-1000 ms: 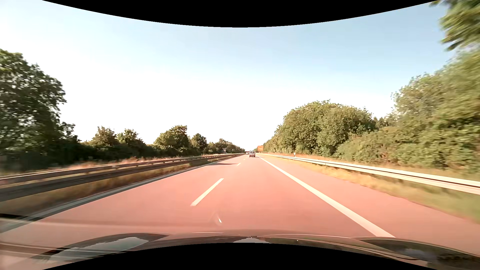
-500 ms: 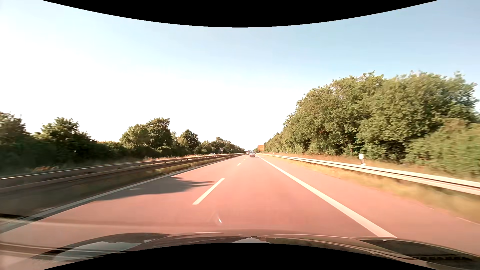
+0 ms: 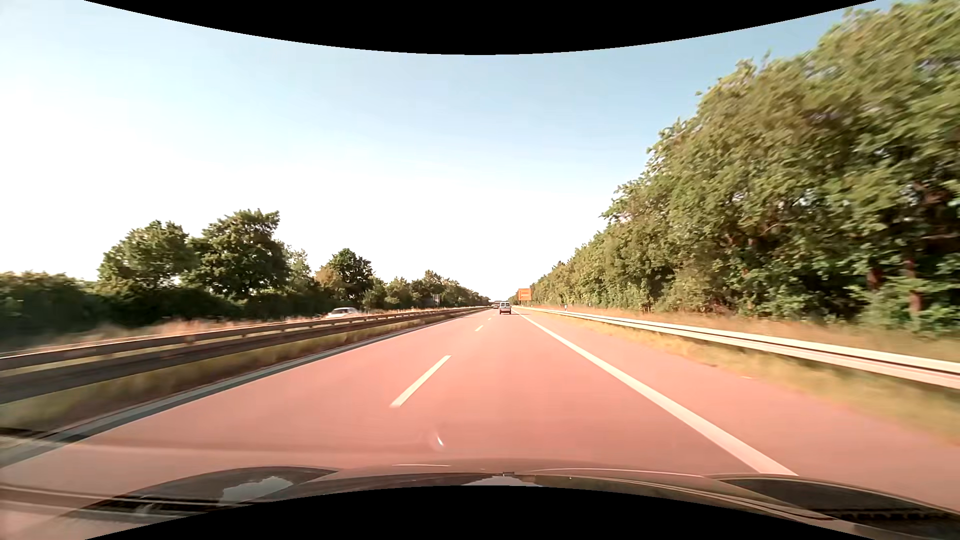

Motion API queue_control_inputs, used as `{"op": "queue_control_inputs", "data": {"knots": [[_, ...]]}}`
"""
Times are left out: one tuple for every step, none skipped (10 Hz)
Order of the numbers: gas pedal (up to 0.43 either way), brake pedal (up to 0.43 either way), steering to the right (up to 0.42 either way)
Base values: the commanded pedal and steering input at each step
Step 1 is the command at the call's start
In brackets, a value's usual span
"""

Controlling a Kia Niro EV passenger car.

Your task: Follow the waypoints while adhering to traffic rules and regulations

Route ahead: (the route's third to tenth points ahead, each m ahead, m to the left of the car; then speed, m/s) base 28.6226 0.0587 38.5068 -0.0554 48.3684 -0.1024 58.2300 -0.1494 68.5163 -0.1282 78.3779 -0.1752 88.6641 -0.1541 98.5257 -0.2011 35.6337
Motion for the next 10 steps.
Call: {"op": "queue_control_inputs", "data": {"knots": [[0.358, 0.006, -0.002], [0.358, 0.006, -0.002], [0.370, 0.006, -0.002], [0.370, 0.006, -0.002], [0.370, 0.006, -0.001], [0.370, 0.006, -0.001], [0.370, 0.006, -0.001], [0.370, 0.006, -0.002], [0.370, 0.006, -0.001], [0.370, 0.006, -0.002]]}}
